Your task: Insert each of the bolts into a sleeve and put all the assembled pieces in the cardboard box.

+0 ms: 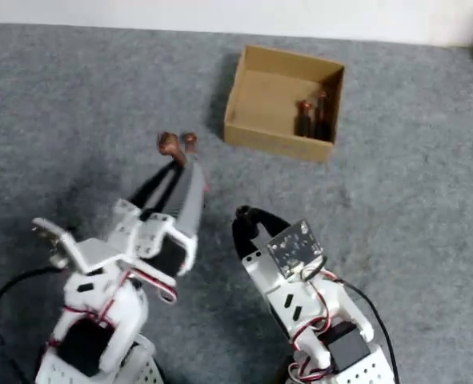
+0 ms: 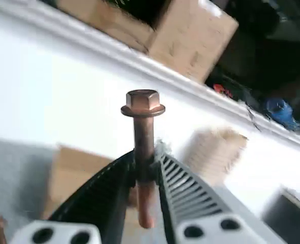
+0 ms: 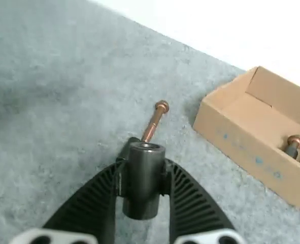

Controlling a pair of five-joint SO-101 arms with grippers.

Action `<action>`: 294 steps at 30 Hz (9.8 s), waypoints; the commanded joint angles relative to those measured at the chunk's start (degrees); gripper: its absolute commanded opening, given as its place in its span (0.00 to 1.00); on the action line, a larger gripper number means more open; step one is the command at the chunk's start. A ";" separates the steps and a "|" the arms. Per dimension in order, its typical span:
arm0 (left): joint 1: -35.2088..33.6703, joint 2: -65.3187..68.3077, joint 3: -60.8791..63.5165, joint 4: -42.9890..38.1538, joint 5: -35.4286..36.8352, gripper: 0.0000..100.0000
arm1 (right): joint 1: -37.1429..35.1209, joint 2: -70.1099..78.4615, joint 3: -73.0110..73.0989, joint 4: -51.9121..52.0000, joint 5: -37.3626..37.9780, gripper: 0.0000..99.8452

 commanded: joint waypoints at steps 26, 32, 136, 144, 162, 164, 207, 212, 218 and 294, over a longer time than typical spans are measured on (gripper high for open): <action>6.90 -0.13 8.31 -6.86 1.76 0.00 | -4.09 -0.57 -5.41 6.20 -0.44 0.01; 9.19 -0.13 13.93 -6.33 1.76 0.00 | -4.00 -0.57 -9.19 8.75 -0.44 0.01; -10.86 0.31 0.92 21.54 -37.10 0.01 | 6.73 -0.57 -2.07 1.89 2.73 0.01; -17.19 0.66 12.70 7.56 -40.00 0.01 | 8.04 0.13 -0.04 -3.30 2.73 0.01; -20.88 76.00 -17.71 -10.46 -37.63 0.01 | 24.13 94.02 -78.02 -8.04 6.86 0.00; -22.81 78.29 -20.35 -8.44 -36.22 0.01 | 25.63 108.79 -94.64 -2.68 6.77 0.00; -31.43 78.37 -21.41 -7.30 -24.79 0.01 | 18.86 132.44 -185.98 61.41 -2.81 0.49; -31.60 78.02 -21.41 -7.12 -24.79 0.01 | 9.01 111.08 -164.00 61.41 -3.34 0.49; -32.75 77.93 -21.41 -7.03 -24.53 0.01 | -7.96 88.04 -114.33 57.45 -2.99 0.49; -30.46 82.15 -26.86 -6.95 -27.78 0.01 | 1.89 103.08 -124.97 61.05 -7.30 0.01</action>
